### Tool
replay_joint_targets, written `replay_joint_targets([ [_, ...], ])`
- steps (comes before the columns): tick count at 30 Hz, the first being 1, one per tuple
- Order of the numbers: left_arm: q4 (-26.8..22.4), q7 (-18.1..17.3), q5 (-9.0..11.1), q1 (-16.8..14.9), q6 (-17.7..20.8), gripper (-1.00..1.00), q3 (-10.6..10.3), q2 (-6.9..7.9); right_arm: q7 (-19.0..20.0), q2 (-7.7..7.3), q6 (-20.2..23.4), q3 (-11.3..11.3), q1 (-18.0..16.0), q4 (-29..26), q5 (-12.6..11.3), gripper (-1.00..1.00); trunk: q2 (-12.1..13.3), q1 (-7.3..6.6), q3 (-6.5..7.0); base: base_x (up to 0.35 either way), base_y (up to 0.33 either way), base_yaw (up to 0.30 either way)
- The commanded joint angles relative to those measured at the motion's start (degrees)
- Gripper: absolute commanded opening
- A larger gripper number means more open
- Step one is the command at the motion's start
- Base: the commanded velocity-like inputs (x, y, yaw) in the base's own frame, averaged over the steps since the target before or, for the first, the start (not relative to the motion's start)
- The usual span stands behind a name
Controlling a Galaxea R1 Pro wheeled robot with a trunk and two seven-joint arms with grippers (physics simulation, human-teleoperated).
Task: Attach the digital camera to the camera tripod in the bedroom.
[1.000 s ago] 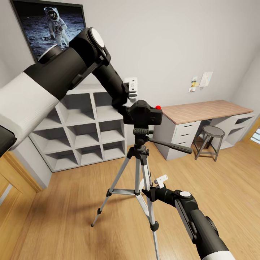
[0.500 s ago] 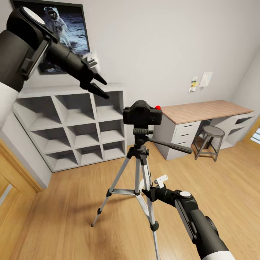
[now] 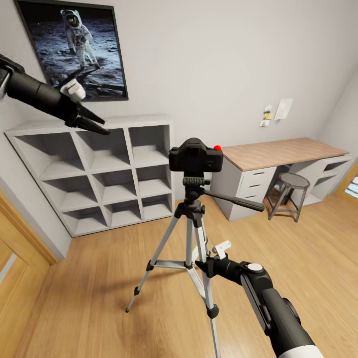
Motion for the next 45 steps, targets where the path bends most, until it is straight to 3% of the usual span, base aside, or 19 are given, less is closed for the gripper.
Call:
replay_joint_targets([
  [1,0.9,1.3,0.4,1.6,0.8,1.00,-0.3,0.65,0.4,-0.01,1.3,-0.1,0.0,0.7,2.2,-1.00,-0.1,0.04,-0.13,0.000,0.000,0.000],
  [4,2.7,5.2,0.4,4.5,1.0,1.00,-0.3,1.13,0.4,-0.01,1.3,-0.1,0.0,0.7,2.2,-1.00,-0.1,0.04,-0.13,0.000,0.000,0.000],
  [9,10.3,19.0,0.8,12.8,1.0,1.00,-0.4,0.84,0.4,-0.01,1.3,-0.1,0.0,0.7,2.3,-1.00,-0.1,0.04,-0.13,0.000,0.000,0.000],
  [12,16.8,27.1,0.9,18.0,0.7,1.00,-0.4,-0.93,0.4,-0.01,1.3,-0.1,0.0,0.7,2.3,-1.00,-0.1,0.04,-0.13,0.000,0.000,0.000],
  [13,20.7,31.0,0.8,20.3,0.5,1.00,-0.4,-2.26,0.4,-0.01,1.3,-0.1,0.0,0.6,2.3,-1.00,-0.1,0.04,-0.13,0.000,0.000,0.000],
  [16,27.3,36.7,0.8,23.1,-0.5,1.00,-0.4,-4.62,0.4,-0.01,1.3,-0.1,0.0,0.6,2.3,-1.00,-0.1,0.04,-0.13,0.000,0.000,0.000],
  [19,36.8,43.8,0.8,25.8,-4.7,1.00,-0.4,-8.01,0.4,-0.01,1.3,-0.1,0.0,0.6,2.3,-1.00,-0.1,0.04,-0.13,0.000,0.000,0.000],
  [20,41.7,46.8,1.0,26.9,-8.4,1.00,-0.2,-9.56,0.4,-0.01,1.3,-0.1,0.0,0.6,2.3,-1.00,-0.1,0.04,-0.13,0.000,0.000,0.000],
  [22,45.5,49.2,1.5,28.4,-12.7,1.00,0.0,-10.68,0.4,-0.01,1.3,-0.1,0.0,0.6,2.3,-1.00,-0.1,0.04,-0.13,0.000,0.000,0.000],
  [23,47.7,51.2,2.8,30.9,-17.0,1.00,0.3,-11.38,0.4,-0.01,1.3,-0.1,0.0,0.6,2.3,-1.00,-0.1,0.04,-0.13,0.000,0.000,0.000],
  [25,49.0,52.8,5.1,34.6,-20.7,1.00,0.7,-11.83,0.4,-0.01,1.3,-0.1,0.0,0.6,2.3,-1.00,-0.1,0.04,-0.13,0.000,0.000,0.000],
  [26,49.9,54.5,8.8,39.0,-23.8,1.00,1.5,-12.12,0.4,-0.01,1.3,-0.1,0.0,0.6,2.3,-1.00,-0.1,0.04,-0.13,0.000,0.000,0.000],
  [28,50.5,56.4,13.7,43.4,-26.1,1.00,2.4,-12.35,0.4,-0.01,1.3,-0.1,0.0,0.6,2.3,-1.00,-0.1,0.04,-0.13,0.000,0.000,0.000],
  [29,50.8,58.5,19.3,47.6,-27.9,1.00,3.1,-12.56,0.4,-0.01,1.3,-0.1,0.0,0.6,2.3,-1.00,-0.1,0.04,-0.13,0.000,0.000,0.000],
  [31,51.0,60.3,24.6,51.3,-29.6,1.00,3.6,-12.74,0.4,-0.01,1.3,-0.1,0.0,0.6,2.3,-1.00,-0.1,0.04,-0.13,0.000,0.000,0.000],
  [32,51.1,61.5,29.5,54.5,-31.4,1.00,3.8,-12.86,0.4,-0.01,1.3,-0.1,0.0,0.6,2.3,-1.00,-0.1,0.04,-0.13,0.000,0.000,0.000],
  [36,51.3,63.1,38.6,61.8,-37.3,1.00,4.2,-13.09,0.4,-0.01,1.3,-0.1,0.0,0.6,2.3,-1.00,-0.1,0.04,-0.13,0.000,0.000,0.000],
  [41,51.4,63.7,41.5,67.5,-40.7,1.00,4.3,-14.48,0.4,-0.01,1.4,-0.1,0.0,0.6,2.3,-1.00,-0.1,0.04,-0.13,0.000,0.000,0.000],
  [45,51.4,64.2,42.3,72.9,-43.8,1.00,4.4,-17.22,0.4,-0.01,1.4,-0.1,0.0,0.7,2.3,-1.00,-0.1,0.04,-0.13,0.000,0.000,0.000],
])
